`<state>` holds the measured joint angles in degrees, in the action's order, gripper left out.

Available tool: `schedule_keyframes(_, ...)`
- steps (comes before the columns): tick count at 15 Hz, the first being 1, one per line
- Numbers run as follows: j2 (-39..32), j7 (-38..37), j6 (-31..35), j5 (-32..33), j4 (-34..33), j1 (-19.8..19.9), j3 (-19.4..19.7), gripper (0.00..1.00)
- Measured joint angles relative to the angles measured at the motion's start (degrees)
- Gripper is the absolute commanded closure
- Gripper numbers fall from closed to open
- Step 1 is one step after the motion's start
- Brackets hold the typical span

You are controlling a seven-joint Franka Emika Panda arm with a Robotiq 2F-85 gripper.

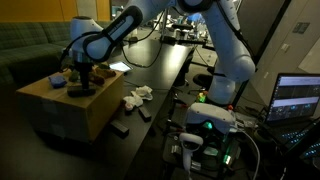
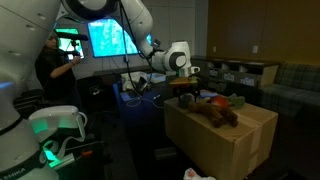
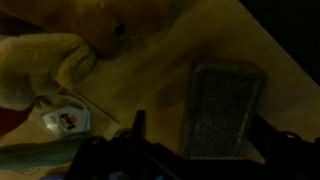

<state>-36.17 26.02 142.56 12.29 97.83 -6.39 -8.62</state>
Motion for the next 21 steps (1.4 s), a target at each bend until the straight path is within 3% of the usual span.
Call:
schedule_keyframes(9, -4.05, 0.04, -2.12, 0.03, -5.35, 0.0, 0.05, 0.0)
schedule_keyframes(11, -4.92, 0.04, -3.25, 0.03, -6.98, 0.0, 0.05, 0.25)
schedule_keyframes(16, -5.9, 0.04, -6.65, 0.03, -10.14, -0.09, 0.0, 0.65)
schedule_keyframes(17, -5.89, 0.07, -7.47, 0.01, -10.58, -0.09, -0.04, 0.69)
schedule_keyframes(21, -5.8, 0.41, -11.7, -0.16, -11.92, -0.09, -0.14, 0.69)
